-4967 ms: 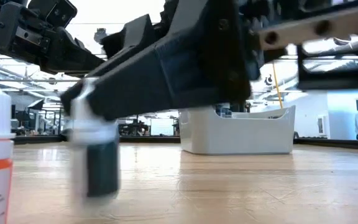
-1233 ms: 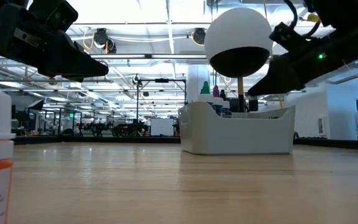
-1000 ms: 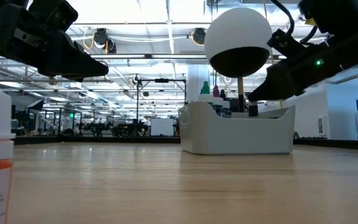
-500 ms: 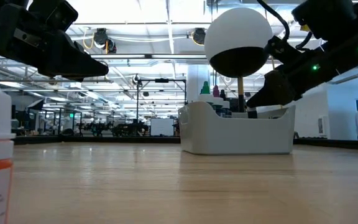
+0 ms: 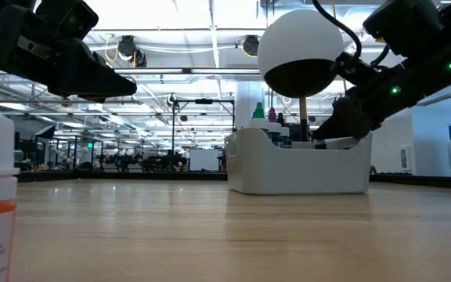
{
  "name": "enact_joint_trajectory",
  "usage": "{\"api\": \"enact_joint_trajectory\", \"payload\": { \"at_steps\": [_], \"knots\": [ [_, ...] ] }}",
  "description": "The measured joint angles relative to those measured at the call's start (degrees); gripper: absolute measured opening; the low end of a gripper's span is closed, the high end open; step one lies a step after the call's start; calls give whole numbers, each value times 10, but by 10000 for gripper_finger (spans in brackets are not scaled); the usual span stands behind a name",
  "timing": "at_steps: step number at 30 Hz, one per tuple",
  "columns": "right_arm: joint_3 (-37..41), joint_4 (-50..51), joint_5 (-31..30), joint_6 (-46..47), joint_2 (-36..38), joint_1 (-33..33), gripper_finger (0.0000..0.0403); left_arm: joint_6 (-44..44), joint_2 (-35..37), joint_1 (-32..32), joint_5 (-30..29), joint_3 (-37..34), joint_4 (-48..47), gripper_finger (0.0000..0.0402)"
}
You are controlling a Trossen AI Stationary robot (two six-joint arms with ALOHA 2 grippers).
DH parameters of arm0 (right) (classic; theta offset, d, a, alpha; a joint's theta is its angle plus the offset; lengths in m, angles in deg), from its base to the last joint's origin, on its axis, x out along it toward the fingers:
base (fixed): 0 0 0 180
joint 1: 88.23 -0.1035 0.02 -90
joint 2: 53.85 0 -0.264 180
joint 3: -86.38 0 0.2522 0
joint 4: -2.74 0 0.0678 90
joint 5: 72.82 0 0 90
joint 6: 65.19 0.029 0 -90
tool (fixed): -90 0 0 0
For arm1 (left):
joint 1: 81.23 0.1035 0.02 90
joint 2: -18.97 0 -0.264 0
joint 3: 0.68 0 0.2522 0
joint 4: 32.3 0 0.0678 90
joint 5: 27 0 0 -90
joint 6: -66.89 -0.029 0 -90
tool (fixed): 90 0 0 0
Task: Pick & Place food coloring
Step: Put the blue food coloring bottle into the gray bin
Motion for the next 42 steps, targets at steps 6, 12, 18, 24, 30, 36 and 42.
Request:
{"api": "enact_joint_trajectory", "payload": {
  "at_steps": [6,12,18,24,30,36,42],
  "knots": [
    [0,11,11,-2,0,11,45,-1,0,0,-1,0,0,21],
    [0,11,45,3,0,26,45,0,0,0,-1,0,0,21],
    [0,12,45,3,0,26,45,0,0,0,-1,0,0,21],
    [0,11,45,3,0,26,45,1,0,0,-1,0,0,21],
    [0,-9,45,13,0,32,45,0,0,0,-1,0,0,21],
    [0,-17,90,27,0,53,45,0,0,0,-1,0,0,21],
    [0,-17,103,49,0,68,45,0,0,0,-1,0,-2,21]
  ]
}}
